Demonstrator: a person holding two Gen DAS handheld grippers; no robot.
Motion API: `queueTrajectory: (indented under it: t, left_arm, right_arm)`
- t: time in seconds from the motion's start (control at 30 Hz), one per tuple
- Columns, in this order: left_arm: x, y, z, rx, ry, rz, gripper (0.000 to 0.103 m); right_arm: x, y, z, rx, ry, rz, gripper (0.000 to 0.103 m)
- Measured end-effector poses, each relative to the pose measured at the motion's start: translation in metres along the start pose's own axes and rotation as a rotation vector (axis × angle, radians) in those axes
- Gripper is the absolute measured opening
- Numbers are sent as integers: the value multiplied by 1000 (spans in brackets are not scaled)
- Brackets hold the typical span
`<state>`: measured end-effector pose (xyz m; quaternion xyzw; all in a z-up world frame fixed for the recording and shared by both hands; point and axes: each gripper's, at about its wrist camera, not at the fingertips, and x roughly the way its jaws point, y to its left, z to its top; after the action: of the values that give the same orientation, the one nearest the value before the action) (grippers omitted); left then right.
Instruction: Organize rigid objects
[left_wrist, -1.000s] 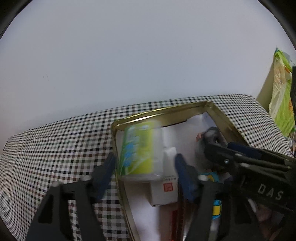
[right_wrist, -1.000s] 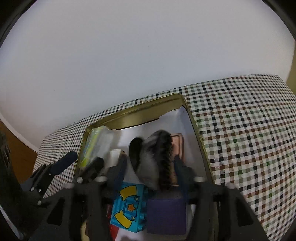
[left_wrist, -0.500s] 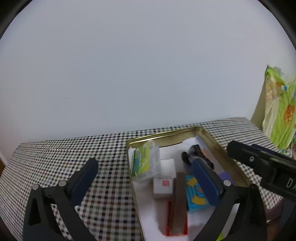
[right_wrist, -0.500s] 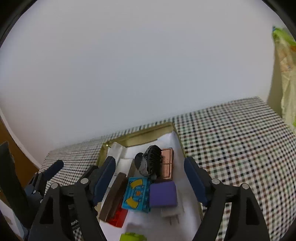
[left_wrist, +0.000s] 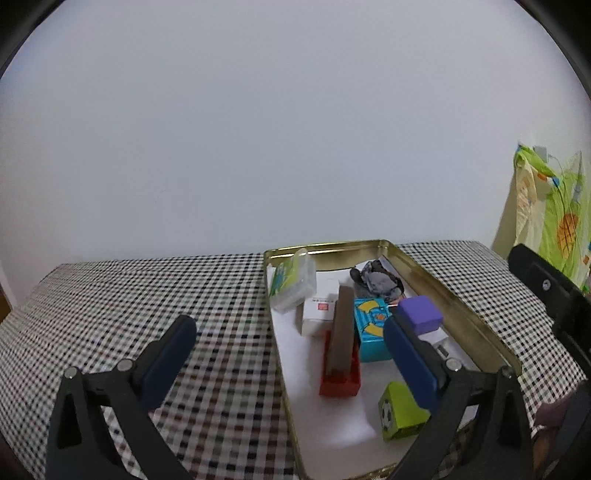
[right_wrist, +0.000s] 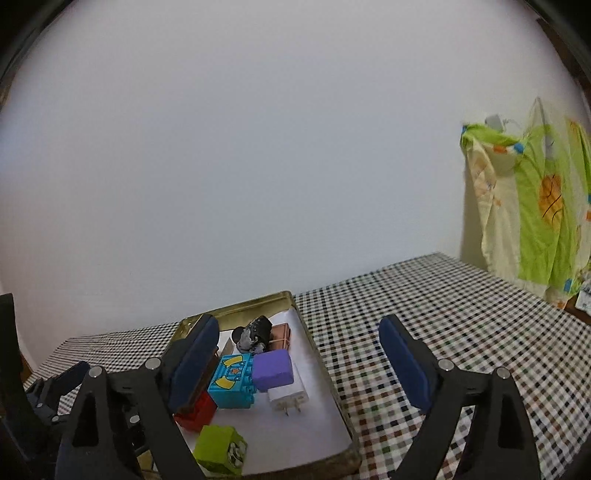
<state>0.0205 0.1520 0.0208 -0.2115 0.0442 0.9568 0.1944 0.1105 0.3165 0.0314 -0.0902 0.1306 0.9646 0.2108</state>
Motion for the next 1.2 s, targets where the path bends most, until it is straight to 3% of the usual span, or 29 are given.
queueTrajectory:
  t: [0.23,0.63,1.2]
  left_arm:
    - [-10,5,-4,-29,-55,27,102]
    - [-24,3,-5,-22,-133,58,102]
    - [-24,0,-8,-17,-135,45,102]
  right_arm:
    - [-11,7,-21,-45,-104,-22,90]
    - [-28,10,-20,-57,-117,-15,91]
    - [-39,12,-20,-63,-156,-22,97]
